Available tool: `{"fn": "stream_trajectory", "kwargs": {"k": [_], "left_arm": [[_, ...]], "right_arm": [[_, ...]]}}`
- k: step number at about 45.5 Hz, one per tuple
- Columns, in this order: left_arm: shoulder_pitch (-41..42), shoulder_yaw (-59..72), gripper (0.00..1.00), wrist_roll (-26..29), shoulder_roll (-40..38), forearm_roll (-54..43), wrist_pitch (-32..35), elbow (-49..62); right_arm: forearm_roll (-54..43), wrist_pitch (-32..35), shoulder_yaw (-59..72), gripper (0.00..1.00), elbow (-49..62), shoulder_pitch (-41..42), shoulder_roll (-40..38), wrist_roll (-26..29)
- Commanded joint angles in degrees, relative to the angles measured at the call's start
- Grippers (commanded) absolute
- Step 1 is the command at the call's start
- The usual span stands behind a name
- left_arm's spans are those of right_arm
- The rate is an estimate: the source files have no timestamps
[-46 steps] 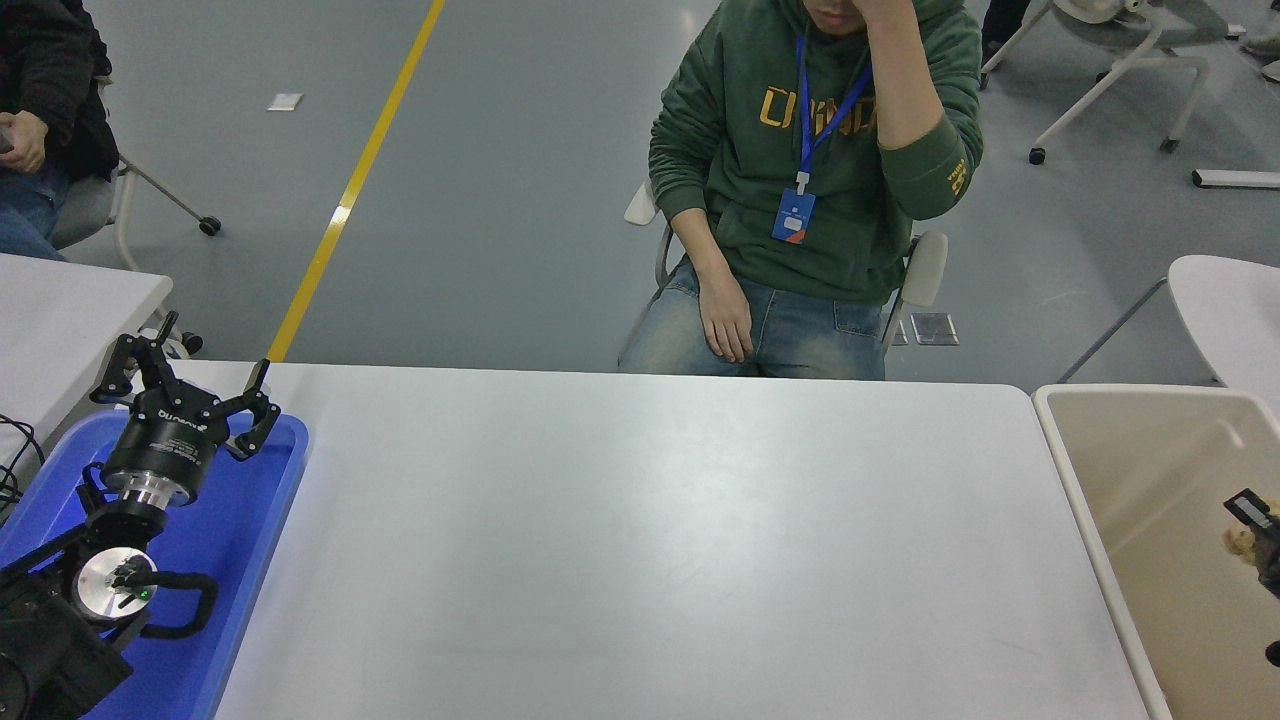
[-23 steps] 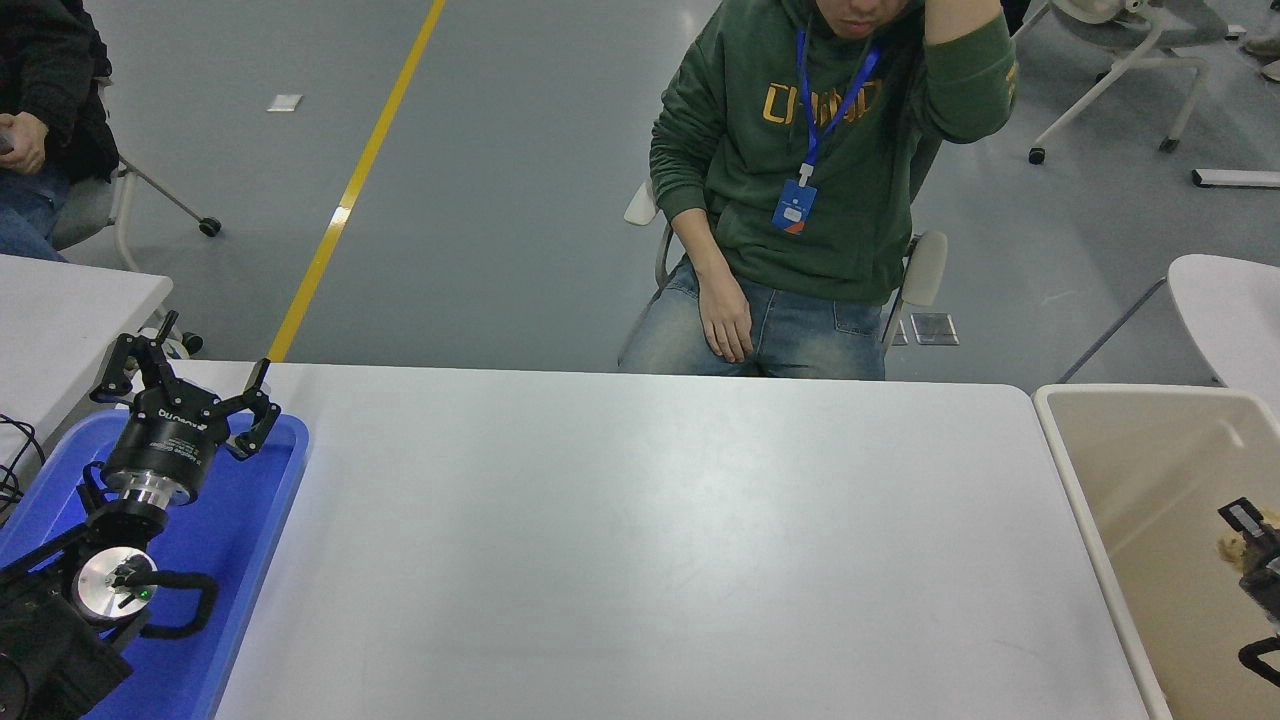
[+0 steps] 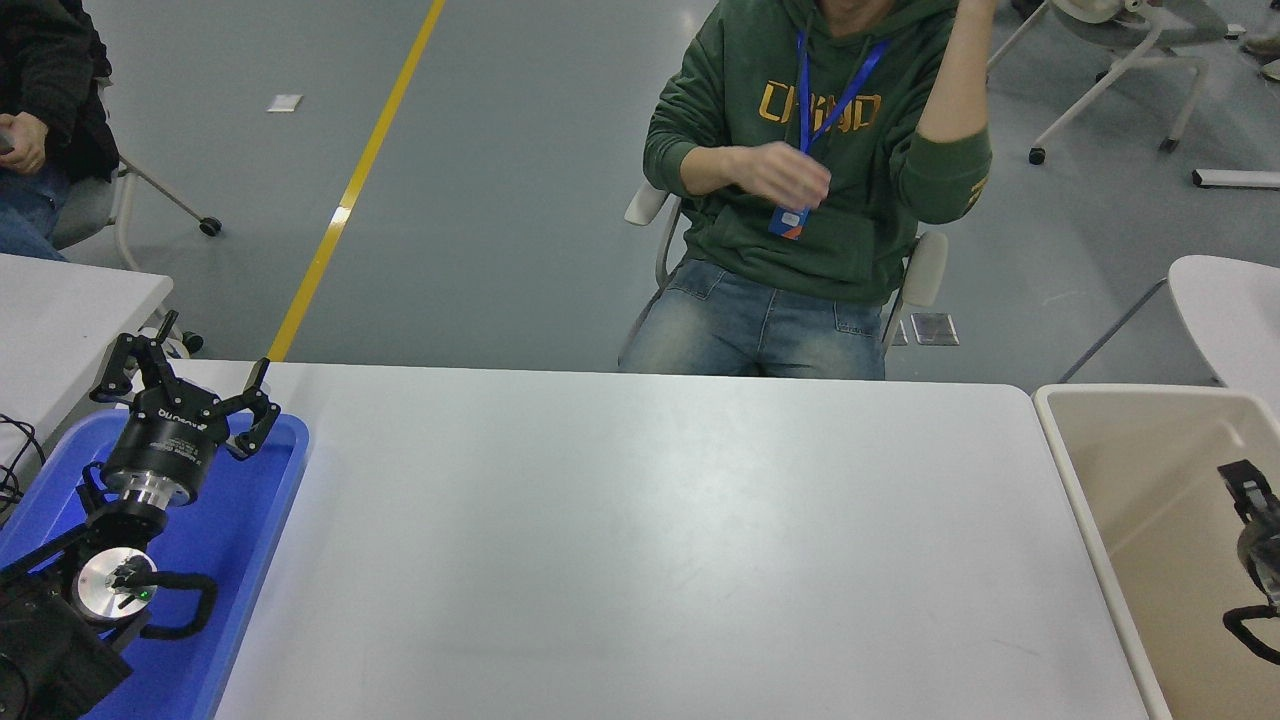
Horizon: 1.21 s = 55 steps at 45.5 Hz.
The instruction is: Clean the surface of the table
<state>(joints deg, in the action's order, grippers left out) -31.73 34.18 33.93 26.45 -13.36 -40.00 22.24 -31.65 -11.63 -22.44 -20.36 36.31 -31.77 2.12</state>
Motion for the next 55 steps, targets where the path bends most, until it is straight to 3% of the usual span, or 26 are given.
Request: {"fn": "stream_trajectory", "kwargs": {"k": [1,13,23,43,55], "left_arm": [[0.00,0.01,1.00,0.00,0.00,0.00,0.01,0.00],[0.00,-0.08,1.00,0.00,0.00,0.00,-0.08,0.00],[0.00,0.01,1.00,0.00,0.00,0.00,0.01,0.00],[0.00,-0.08,1.00,0.00,0.00,0.00,-0.08,0.00],[0.00,0.01,1.00,0.00,0.00,0.00,-0.08,0.00]], "right_arm": [[4.31,0.11,-13.40,1.00,-10.92,-2.02,-3.47,-0.18],[10.12,-0.15,-25.98,1.00,-23.84,-6.33,-2.86,-0.18],[10.12,0.02,-32.66,1.00,-29.56,-8.62,3.64,-0.27],[9.85,0.55,-43.21,1.00,-30.27,-8.71,21.39,-1.32],[9.94,0.46,-43.74,1.00,-29.83,-8.71,25.88,-5.81]]}}
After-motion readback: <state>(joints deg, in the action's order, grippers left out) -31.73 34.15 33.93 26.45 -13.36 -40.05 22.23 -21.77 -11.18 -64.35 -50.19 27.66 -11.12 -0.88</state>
